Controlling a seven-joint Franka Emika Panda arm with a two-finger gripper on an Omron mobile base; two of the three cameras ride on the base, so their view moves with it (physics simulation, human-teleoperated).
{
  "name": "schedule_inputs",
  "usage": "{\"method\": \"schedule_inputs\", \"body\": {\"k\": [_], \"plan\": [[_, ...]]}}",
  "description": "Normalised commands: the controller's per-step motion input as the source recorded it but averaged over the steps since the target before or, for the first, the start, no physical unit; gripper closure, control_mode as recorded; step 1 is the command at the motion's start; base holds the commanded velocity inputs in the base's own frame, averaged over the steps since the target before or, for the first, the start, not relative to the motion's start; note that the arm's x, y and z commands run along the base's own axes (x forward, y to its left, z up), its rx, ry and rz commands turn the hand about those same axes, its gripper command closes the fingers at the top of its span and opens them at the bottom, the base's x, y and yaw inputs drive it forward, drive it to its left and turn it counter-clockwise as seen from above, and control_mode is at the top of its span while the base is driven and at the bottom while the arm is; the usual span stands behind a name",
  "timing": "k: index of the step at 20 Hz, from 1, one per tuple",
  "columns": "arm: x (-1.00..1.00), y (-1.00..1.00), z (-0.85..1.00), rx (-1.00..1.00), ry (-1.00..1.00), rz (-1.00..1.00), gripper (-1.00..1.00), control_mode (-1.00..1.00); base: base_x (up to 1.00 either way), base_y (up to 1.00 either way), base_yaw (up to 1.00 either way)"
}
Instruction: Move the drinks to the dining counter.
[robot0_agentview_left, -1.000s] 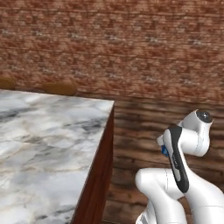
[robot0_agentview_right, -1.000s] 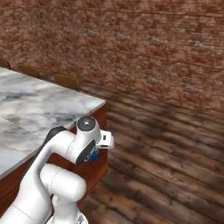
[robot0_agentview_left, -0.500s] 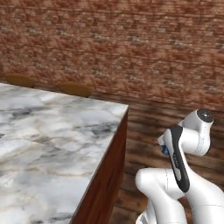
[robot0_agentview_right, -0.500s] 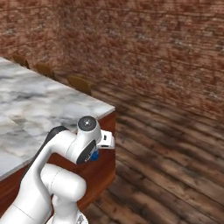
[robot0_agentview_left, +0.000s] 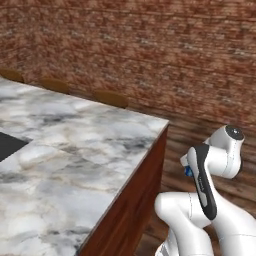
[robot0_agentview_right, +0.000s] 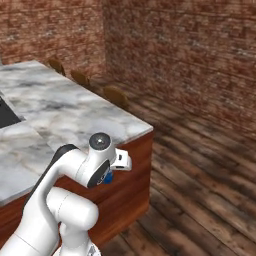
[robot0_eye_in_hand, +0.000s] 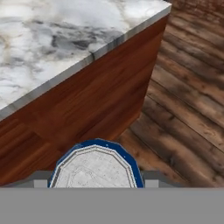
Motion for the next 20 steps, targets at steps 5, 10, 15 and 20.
{"method": "schedule_inputs", "body": {"k": [5, 10, 15, 20], "plan": [[0.0, 0.0, 0.0, 0.0, 0.0, 0.0, 1.0, 1.0, 0.28, -0.16, 0.31], [0.0, 0.0, 0.0, 0.0, 0.0, 0.0, 1.0, 1.0, 0.36, -0.24, 0.3], [0.0, 0.0, 0.0, 0.0, 0.0, 0.0, 1.0, 1.0, 0.45, -0.34, 0.3], [0.0, 0.0, 0.0, 0.0, 0.0, 0.0, 1.0, 1.0, 0.5, -0.35, 0.29]]}}
